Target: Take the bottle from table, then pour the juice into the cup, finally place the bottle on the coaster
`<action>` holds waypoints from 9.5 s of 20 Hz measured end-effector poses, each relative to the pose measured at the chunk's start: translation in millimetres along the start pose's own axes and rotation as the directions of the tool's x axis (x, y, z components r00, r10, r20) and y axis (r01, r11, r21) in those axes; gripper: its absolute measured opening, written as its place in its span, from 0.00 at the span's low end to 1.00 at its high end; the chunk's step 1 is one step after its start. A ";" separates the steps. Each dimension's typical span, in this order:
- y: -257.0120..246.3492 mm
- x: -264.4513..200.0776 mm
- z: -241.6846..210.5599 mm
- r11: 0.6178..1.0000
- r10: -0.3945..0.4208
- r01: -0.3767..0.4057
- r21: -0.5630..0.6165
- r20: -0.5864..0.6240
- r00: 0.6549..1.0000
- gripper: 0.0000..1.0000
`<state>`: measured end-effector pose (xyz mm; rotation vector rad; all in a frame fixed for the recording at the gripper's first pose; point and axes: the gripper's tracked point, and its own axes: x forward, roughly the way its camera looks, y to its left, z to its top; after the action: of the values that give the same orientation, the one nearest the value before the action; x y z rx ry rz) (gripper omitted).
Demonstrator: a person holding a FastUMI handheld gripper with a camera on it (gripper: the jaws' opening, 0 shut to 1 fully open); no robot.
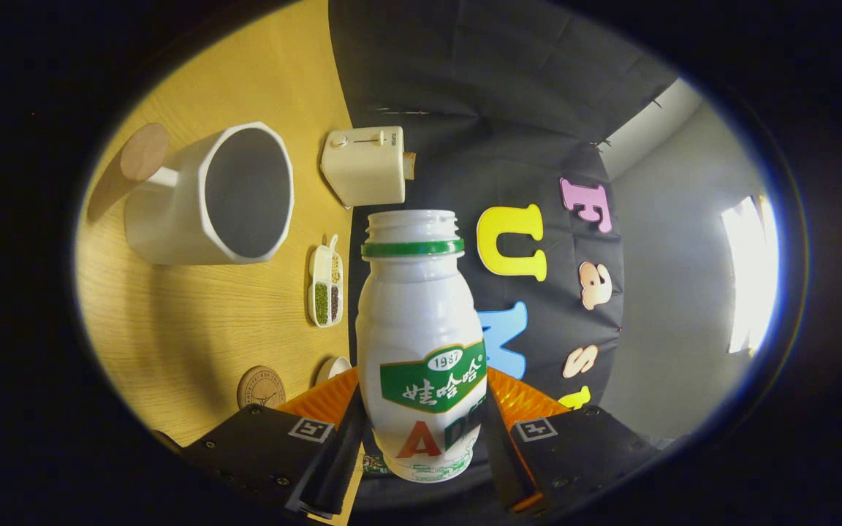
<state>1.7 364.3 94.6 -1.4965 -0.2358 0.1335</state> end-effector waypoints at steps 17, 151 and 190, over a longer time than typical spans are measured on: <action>-8.1 3.5 9.2 0.989 -0.044 0.047 -0.139 0.027 0.999 0.75; 68.4 53.1 -50.0 0.198 0.322 -0.199 0.960 0.128 0.938 0.75; 109.9 76.1 -77.0 -0.128 0.225 -0.118 0.985 0.145 0.963 0.83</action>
<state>100.0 315.3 -13.7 0.1469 0.1794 0.3806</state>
